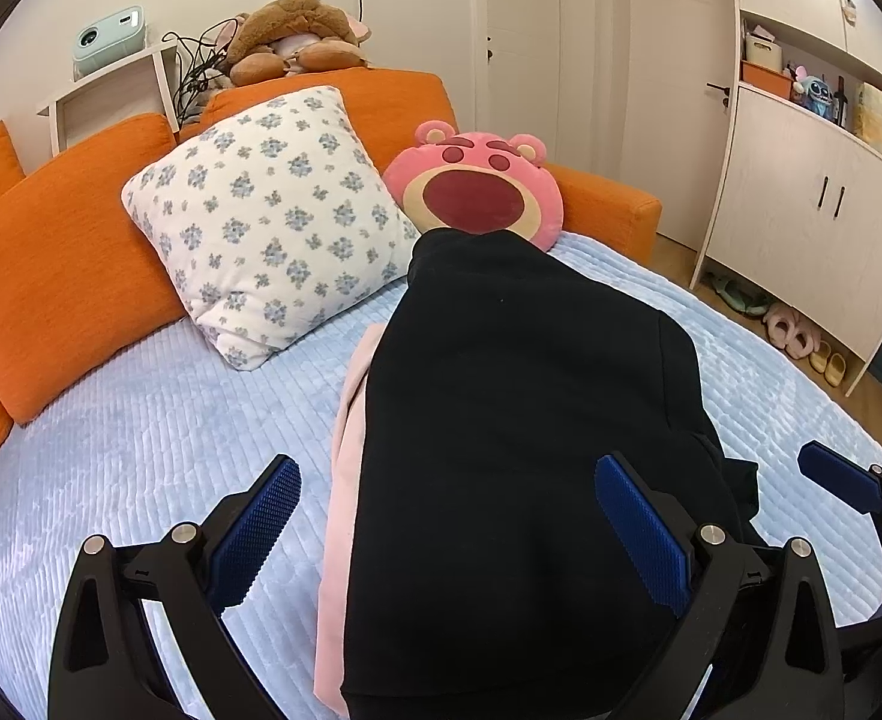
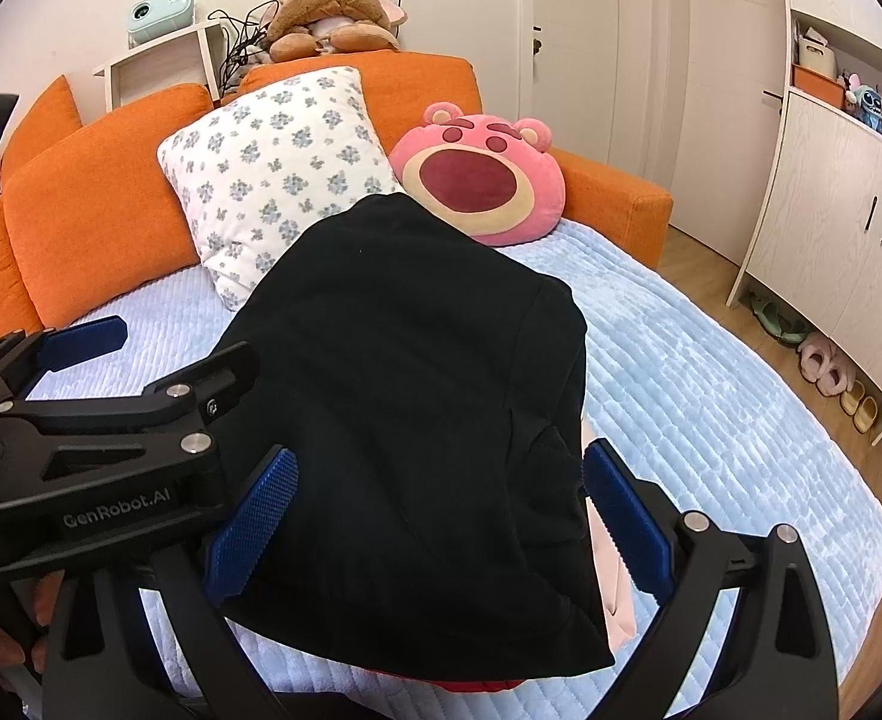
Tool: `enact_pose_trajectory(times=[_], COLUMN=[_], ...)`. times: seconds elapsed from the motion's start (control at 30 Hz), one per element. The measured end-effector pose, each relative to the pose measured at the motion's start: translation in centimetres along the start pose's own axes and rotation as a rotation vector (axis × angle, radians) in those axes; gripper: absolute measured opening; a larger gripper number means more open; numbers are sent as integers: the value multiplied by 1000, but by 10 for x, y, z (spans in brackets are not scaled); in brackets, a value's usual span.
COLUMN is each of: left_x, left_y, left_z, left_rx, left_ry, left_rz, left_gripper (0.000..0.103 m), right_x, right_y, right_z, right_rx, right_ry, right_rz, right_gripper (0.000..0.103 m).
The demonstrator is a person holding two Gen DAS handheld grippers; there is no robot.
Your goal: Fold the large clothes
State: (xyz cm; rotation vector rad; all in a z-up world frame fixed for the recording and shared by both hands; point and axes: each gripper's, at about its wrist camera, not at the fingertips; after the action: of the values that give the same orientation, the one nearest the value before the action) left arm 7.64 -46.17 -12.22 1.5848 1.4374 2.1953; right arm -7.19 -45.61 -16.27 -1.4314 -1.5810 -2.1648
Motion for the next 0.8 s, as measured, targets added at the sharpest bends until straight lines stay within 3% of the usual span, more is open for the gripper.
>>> enact_pose_trajectory(times=[0.43, 0.8], left_x=[6, 4], left_y=[0, 1], left_z=[-1, -1], left_rx=[-3, -17], left_ry=[-7, -13], left_rz=[-35, -12], left_gripper=[99, 99], right_x=[-3, -4], right_y=[-1, -2], right_z=[1, 0], right_rx=[2, -1], right_ry=[-3, 0], right_rz=[9, 10], right_gripper=[95, 95])
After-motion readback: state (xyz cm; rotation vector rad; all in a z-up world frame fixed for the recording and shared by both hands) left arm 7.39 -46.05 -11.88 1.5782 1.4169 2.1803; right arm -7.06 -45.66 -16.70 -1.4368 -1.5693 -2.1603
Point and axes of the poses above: each gripper's, at about its wrist camera, not at the fingertips, and x roughly against the way its jaws point, z to its left, y to its top, and after that the axes turned 3 degrees about z, right-handed
